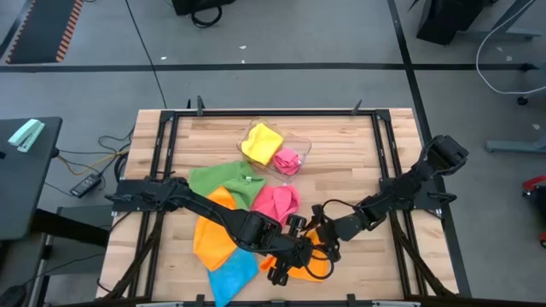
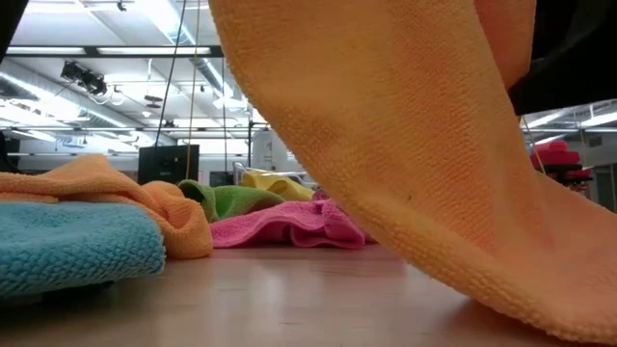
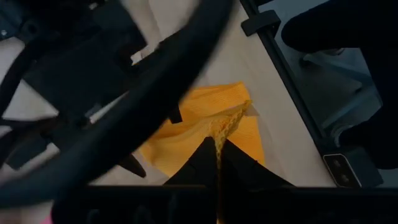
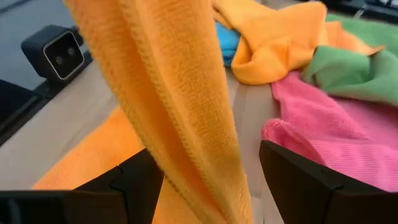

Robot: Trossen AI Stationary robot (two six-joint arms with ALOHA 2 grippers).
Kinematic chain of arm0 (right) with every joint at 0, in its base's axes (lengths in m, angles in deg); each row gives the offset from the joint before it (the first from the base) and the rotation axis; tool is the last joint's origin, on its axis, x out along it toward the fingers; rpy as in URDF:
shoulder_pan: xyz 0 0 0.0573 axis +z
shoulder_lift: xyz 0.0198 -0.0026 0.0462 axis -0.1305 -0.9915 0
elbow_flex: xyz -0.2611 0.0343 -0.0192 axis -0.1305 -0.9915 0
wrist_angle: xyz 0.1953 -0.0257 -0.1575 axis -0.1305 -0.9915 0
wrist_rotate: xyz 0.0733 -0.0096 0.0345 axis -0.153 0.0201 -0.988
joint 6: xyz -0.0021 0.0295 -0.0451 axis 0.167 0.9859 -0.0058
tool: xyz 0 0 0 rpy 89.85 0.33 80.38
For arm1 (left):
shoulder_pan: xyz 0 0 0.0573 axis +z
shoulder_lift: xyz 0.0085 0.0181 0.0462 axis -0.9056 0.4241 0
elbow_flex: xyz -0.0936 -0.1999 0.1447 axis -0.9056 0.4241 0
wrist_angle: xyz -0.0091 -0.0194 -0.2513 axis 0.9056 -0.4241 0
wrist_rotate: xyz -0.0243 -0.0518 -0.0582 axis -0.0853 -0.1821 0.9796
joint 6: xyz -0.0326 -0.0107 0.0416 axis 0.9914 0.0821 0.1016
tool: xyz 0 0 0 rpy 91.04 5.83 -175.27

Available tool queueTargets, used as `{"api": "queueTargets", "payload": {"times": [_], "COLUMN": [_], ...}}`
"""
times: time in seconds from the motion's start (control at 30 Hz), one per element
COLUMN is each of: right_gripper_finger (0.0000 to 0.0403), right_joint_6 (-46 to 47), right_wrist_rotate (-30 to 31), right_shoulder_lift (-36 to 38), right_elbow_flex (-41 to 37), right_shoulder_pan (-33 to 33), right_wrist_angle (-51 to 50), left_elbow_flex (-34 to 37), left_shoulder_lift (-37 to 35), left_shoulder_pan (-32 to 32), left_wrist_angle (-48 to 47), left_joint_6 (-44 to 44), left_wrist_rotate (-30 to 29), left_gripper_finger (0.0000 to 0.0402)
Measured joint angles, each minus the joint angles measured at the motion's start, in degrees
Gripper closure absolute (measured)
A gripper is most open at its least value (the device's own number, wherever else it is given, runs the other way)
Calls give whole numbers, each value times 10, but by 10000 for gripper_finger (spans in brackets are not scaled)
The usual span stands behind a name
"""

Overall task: Fold microfiber towels
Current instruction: Fold the right orange microfiber cloth

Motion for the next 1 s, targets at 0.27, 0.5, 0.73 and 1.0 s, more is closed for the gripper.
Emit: {"api": "queueTargets", "payload": {"times": [0.27,0.5,0.73,1.0], "right_gripper_finger": [199,271,295,337], "right_joint_6": [36,77,119,125], "right_wrist_rotate": [-83,-101,-107,-161], "right_shoulder_lift": [0,0,0,1], "right_elbow_flex": [0,0,0,0], "right_shoulder_pan": [-9,-9,-9,-1], "right_wrist_angle": [-14,-63,-109,-163], "left_elbow_flex": [0,-1,-1,-1], "left_shoulder_lift": [-2,-25,-47,-52], "left_shoulder_pan": [-8,-16,-33,-38], "left_wrist_angle": [-4,-4,-5,-14], "left_joint_6": [-26,-32,-32,-26], "left_wrist_rotate": [-9,-65,-122,-133], "left_gripper_finger": [378,387,388,374]}}
